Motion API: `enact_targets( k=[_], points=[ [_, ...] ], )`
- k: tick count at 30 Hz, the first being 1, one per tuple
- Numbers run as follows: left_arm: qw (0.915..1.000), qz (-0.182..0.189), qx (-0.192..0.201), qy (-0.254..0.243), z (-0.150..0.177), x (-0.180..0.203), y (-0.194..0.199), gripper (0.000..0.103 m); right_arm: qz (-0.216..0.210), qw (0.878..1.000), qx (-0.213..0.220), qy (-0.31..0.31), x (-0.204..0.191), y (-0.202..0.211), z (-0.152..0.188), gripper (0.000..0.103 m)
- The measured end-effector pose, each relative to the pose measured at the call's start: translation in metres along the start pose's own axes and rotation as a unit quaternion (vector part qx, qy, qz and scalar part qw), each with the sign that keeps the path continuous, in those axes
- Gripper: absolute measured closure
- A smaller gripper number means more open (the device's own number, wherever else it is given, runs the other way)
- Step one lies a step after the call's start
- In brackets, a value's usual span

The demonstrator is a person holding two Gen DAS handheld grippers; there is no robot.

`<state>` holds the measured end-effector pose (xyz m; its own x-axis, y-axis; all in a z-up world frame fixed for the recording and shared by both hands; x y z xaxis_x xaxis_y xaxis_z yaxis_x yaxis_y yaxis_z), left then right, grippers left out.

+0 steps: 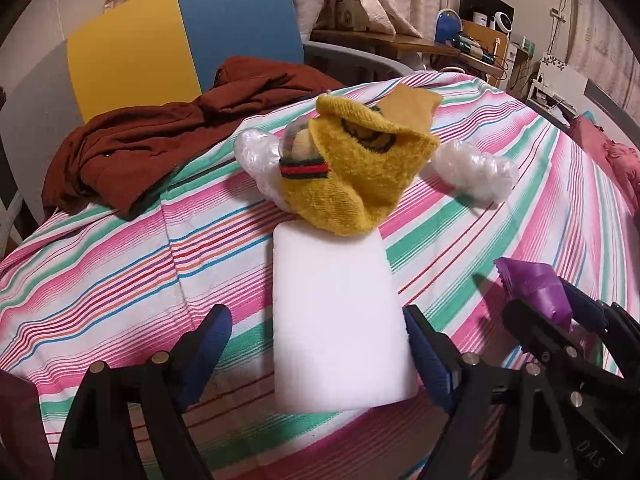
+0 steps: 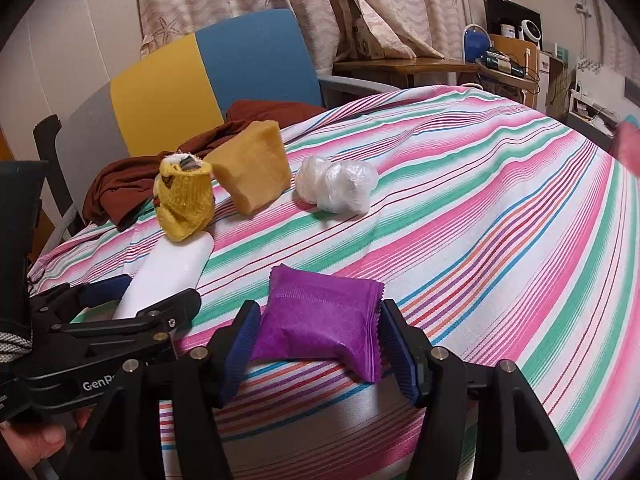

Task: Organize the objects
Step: 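Grasp the white foam block with the left gripper while the right holds the purple packet, then carry the white foam block and purple packet over the gold tray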

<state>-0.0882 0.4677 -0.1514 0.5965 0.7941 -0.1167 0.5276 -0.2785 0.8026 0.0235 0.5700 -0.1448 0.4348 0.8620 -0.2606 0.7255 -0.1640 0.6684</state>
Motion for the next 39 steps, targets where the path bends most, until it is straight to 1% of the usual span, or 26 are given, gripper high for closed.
enact_targets(
  k=[2, 3, 4, 5, 9, 15, 17, 22, 24, 31, 34, 39],
  points=[
    [0.9999, 0.003, 0.007, 0.007, 0.002, -0.003, 0.002, 0.02, 0.001, 1.0, 0.0, 0.001, 0.0, 0.0, 0.0, 0.042],
    [0.9999, 0.002, 0.013, 0.01, 0.003, -0.005, 0.004, 0.028, 0.001, 1.0, 0.001, 0.001, 0.0, 0.0, 0.0, 0.042],
    [0.9997, 0.005, 0.018, 0.013, 0.004, -0.006, 0.006, 0.038, 0.001, 1.0, 0.002, 0.001, 0.0, 0.0, 0.0, 0.042],
    [0.9996, 0.006, 0.023, 0.012, 0.006, -0.006, 0.009, 0.043, 0.0, 1.0, 0.004, 0.0, 0.001, 0.001, 0.0, 0.042],
    [0.9993, 0.011, 0.035, 0.006, 0.016, -0.007, 0.019, 0.045, 0.005, 1.0, 0.005, 0.003, 0.0, 0.001, -0.001, 0.042],
    [0.9988, 0.017, 0.044, 0.015, 0.032, -0.016, 0.032, 0.045, 0.012, 1.0, 0.005, 0.009, 0.0, 0.002, -0.001, 0.042],
    [0.9988, 0.01, 0.046, 0.013, 0.039, -0.019, 0.036, 0.045, 0.015, 1.0, 0.005, 0.01, 0.0, 0.002, -0.001, 0.042],
    [0.9983, 0.009, 0.055, 0.019, 0.054, -0.028, 0.048, 0.045, 0.026, 0.999, 0.009, 0.019, -0.002, 0.003, -0.001, 0.043],
    [0.998, 0.007, 0.059, 0.024, 0.061, -0.033, 0.053, 0.045, 0.03, 0.999, 0.011, 0.025, -0.005, 0.005, -0.002, 0.043],
    [0.9958, 0.002, 0.063, 0.066, 0.073, -0.053, 0.063, 0.045, 0.033, 0.998, 0.026, 0.053, -0.017, 0.014, 0.0, 0.042],
    [0.9958, 0.003, 0.066, 0.065, 0.076, -0.053, 0.066, 0.046, 0.033, 0.997, 0.025, 0.058, -0.02, 0.018, 0.003, 0.042],
    [0.9955, 0.0, 0.082, 0.048, 0.082, -0.046, 0.077, 0.046, 0.035, 0.997, 0.027, 0.065, -0.025, 0.024, 0.009, 0.042]
  ],
)
Point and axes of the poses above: each gripper's, at about its wrist camera, not at the fingertips, and y roughly against the way its jaws point, x to its right, z to its underside, the point moved 5 cm from there along -y, roughly the way its jaws point, and after that the axes turned 6 degrees about -z, right-handed, at the moved point
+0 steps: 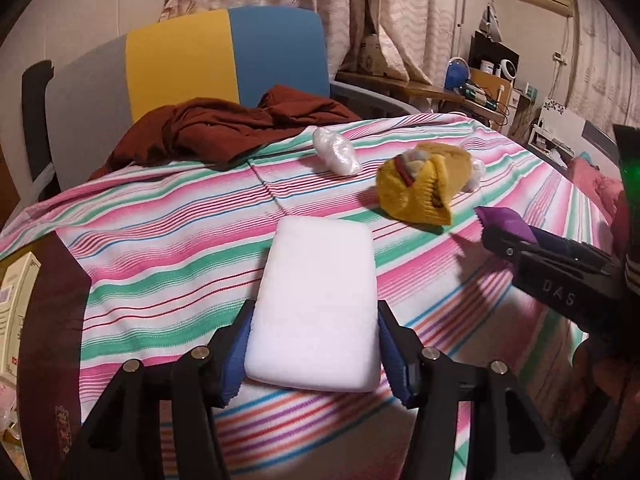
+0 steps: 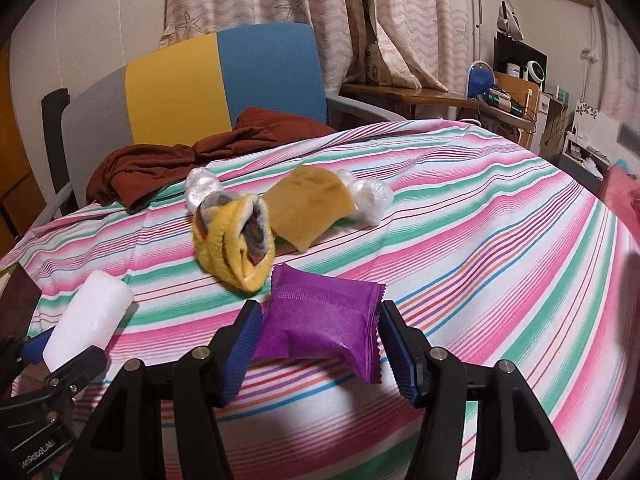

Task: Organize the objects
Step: 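Carry the white foam block and purple packet over the gold tray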

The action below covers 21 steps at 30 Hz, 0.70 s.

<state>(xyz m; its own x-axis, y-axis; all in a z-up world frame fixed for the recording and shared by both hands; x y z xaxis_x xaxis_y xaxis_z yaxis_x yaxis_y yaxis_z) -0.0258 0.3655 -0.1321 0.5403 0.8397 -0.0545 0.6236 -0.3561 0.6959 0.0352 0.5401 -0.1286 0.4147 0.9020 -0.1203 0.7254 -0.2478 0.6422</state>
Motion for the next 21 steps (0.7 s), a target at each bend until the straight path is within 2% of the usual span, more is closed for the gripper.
enact_targets(
  k=[8, 15, 18, 21],
  points=[
    [0.9997, 0.007, 0.022, -0.009, 0.012, 0.003, 0.025, 0.045, 0.002, 0.999, 0.003, 0.04, -0.022, 0.01, 0.01, 0.043],
    [0.9995, 0.018, 0.024, 0.009, 0.025, -0.007, 0.044, 0.045, -0.006, 0.999, -0.005, 0.043, -0.034, 0.019, 0.024, 0.043],
    [0.9992, 0.035, 0.016, 0.012, 0.032, -0.008, 0.054, 0.046, -0.009, 0.998, -0.006, 0.054, -0.041, 0.025, 0.029, 0.043],
    [0.9987, 0.042, 0.028, 0.002, 0.035, -0.011, 0.072, 0.045, -0.024, 0.999, -0.005, 0.044, -0.047, 0.034, 0.033, 0.043]
  ],
)
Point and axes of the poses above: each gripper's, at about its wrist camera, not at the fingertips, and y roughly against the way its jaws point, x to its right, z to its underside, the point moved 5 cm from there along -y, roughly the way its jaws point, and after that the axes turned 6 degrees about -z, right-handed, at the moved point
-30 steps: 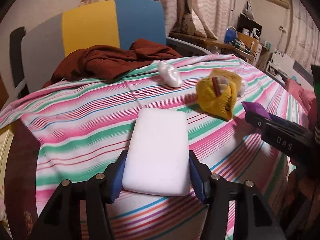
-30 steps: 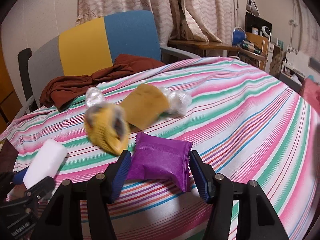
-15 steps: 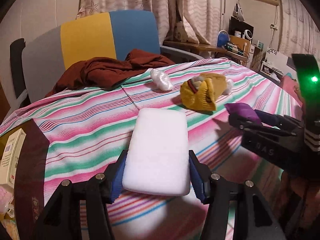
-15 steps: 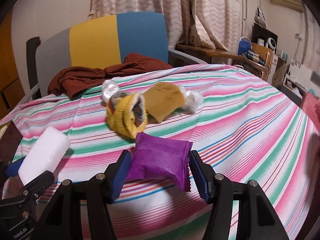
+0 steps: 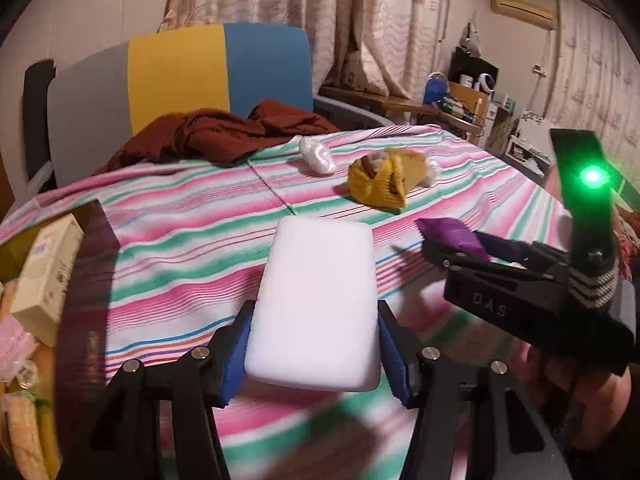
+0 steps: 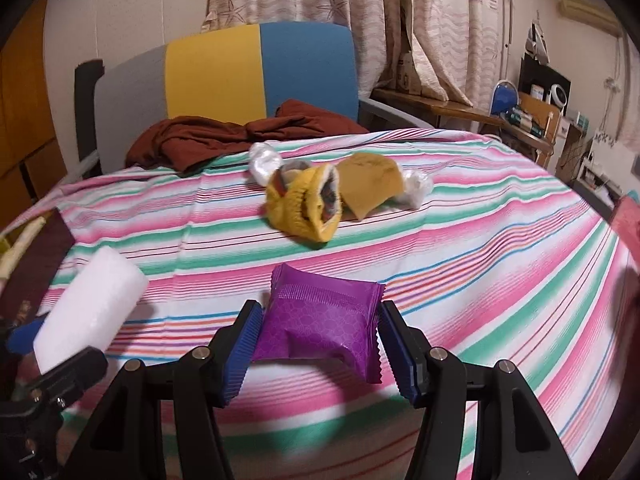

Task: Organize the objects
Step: 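Carry the white foam block and purple packet over the gold tray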

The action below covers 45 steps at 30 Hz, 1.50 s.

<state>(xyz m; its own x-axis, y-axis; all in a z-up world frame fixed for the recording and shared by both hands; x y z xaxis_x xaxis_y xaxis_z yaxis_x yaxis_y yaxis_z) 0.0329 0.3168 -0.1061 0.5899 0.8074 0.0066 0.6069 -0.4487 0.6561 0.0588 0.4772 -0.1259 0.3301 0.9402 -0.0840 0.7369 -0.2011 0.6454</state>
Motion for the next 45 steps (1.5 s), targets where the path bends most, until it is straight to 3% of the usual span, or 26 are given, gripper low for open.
enact_targets(
  k=[4, 10, 21, 32, 45],
  points=[
    [0.9993, 0.007, 0.035, -0.014, -0.005, -0.006, 0.033, 0.045, -0.029, 0.999, -0.008, -0.025, -0.011, 0.012, 0.005, 0.042],
    [0.9984, 0.006, 0.055, 0.011, -0.007, -0.036, 0.07, 0.045, -0.065, 0.998, -0.001, -0.001, -0.049, 0.031, -0.001, 0.042],
    [0.9929, -0.044, 0.066, 0.089, 0.009, -0.121, 0.11, 0.045, -0.134, 0.989, 0.011, 0.065, -0.129, 0.058, -0.011, 0.042],
    [0.9806, -0.109, 0.029, 0.161, 0.056, -0.211, 0.129, 0.045, -0.223, 0.965, 0.007, 0.138, -0.215, 0.087, -0.005, 0.042],
    [0.9776, -0.124, -0.027, 0.168, 0.1, -0.239, 0.131, 0.045, -0.284, 0.935, -0.036, 0.209, -0.292, 0.092, 0.022, 0.041]
  ],
)
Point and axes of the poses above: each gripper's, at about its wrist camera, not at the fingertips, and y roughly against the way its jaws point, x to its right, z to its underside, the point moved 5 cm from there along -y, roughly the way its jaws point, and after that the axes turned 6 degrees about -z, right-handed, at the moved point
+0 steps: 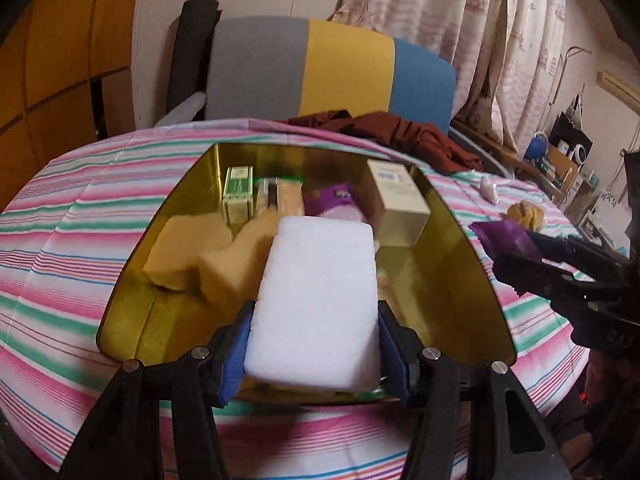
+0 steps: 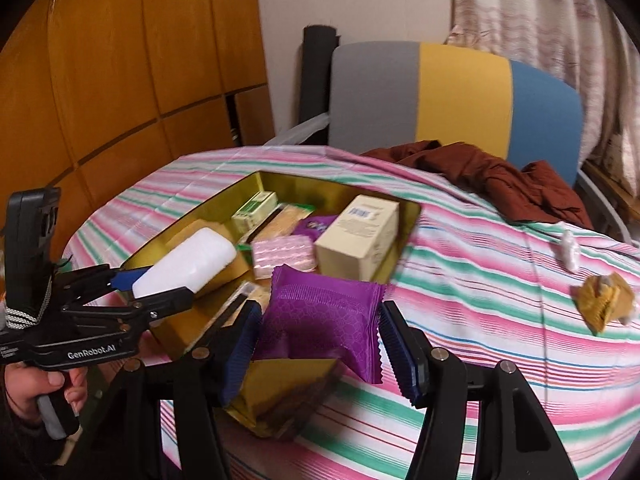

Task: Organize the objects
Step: 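Carry the white foam block and purple packet over the gold tray, then lower the foam block and purple packet into the tray and open both grippers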

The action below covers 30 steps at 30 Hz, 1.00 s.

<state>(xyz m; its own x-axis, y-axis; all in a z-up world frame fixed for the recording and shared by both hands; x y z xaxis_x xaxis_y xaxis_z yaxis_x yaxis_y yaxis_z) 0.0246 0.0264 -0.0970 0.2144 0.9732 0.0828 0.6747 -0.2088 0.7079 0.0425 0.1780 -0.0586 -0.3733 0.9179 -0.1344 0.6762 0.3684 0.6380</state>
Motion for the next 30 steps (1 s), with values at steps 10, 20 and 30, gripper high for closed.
enact_targets(
  k=[10, 20, 30],
  points=[
    [0.9997, 0.0, -0.023, -0.002, 0.004, -0.003, -0.006, 0.042, -0.003, 1.0, -0.015, 0.001, -0.011, -0.021, -0.003, 0.025],
    [0.9989, 0.025, -0.035, -0.02, 0.007, 0.01, -0.012, 0.042, 0.003, 0.999, 0.003, -0.031, 0.004, -0.012, -0.003, 0.024],
    [0.9911, 0.045, -0.041, 0.119, -0.013, -0.034, -0.008, 0.042, 0.006, 0.999, 0.009, -0.05, 0.015, -0.006, 0.002, 0.024]
  ],
)
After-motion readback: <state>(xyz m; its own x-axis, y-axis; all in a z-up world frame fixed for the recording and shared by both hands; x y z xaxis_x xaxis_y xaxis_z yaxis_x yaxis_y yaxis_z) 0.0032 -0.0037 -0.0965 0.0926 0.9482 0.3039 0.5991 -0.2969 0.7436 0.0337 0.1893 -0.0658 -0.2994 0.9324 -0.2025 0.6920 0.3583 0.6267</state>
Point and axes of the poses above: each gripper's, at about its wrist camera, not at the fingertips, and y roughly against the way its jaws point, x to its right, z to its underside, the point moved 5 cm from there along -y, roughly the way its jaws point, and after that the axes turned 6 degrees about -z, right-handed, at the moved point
